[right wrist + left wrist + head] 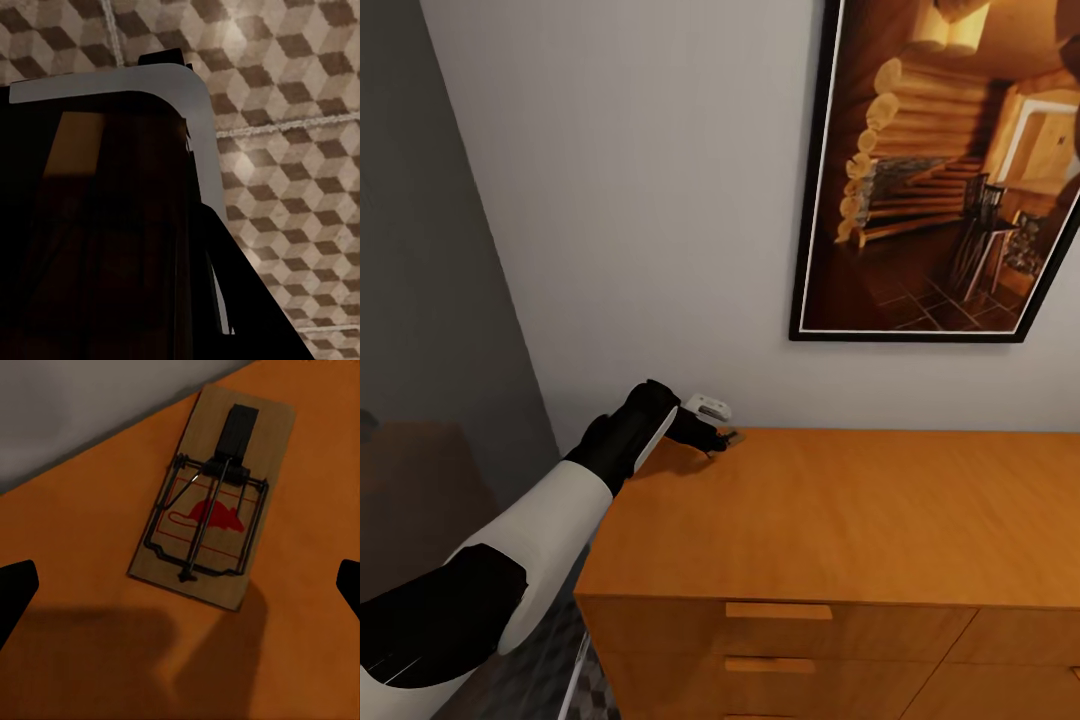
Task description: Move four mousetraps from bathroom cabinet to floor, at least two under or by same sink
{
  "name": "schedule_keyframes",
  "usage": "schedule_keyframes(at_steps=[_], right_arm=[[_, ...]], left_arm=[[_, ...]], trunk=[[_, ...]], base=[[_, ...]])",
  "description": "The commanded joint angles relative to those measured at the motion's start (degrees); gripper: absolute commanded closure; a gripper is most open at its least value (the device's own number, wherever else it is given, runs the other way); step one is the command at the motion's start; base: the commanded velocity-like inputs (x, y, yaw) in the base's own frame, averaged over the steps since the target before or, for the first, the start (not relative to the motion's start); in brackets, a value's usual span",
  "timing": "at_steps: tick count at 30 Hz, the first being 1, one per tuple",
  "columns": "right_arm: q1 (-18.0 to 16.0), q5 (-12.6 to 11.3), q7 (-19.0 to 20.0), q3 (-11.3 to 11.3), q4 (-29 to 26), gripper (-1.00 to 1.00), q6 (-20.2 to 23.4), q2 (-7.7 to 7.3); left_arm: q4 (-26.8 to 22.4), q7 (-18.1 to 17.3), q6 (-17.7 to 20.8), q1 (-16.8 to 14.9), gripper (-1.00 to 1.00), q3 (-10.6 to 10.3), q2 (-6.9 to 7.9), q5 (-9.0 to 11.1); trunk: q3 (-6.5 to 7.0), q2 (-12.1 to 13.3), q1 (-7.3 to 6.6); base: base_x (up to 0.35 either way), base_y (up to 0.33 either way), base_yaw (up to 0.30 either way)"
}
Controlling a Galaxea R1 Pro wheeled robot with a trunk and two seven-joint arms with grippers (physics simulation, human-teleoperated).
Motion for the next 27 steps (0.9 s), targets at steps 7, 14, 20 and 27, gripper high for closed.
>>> schedule_keyframes(at_steps=[7, 14, 20, 27], right_arm=[[-0.03, -0.03, 0.32, -0.37, 0.06, 1.00, -0.14, -0.02], [-0.03, -0.03, 0.32, -0.37, 0.08, 1.00, -0.14, -0.02], [-0.03, -0.03, 0.32, -0.35, 0.07, 1.00, -0.14, -0.02], [-0.03, -0.03, 0.32, -0.35, 0.08, 1.00, -0.14, -0.01]], left_arm=[[0.06, -0.11, 0.22, -0.05, -1.00, -0.32, 0.01, -0.04], [0.09, -0.11, 0.22, -0.05, -1.00, -0.64, 0.01, -0.04], [0.19, -0.11, 0.25, -0.05, -1.00, -1.42, 0.01, -0.04], [0.23, -0.11, 0.26, -0.05, -1.00, -2.01, 0.01, -0.04]], trunk=[[-0.06, -0.03, 0.00], [-0.06, -0.03, 0.00], [-0.06, -0.03, 0.00], [-0.06, -0.03, 0.00]], base=[[0.104, -0.010, 0.000], [0.053, -0.014, 0.000], [0.005, -0.001, 0.000], [0.000, 0.000, 0.000]])
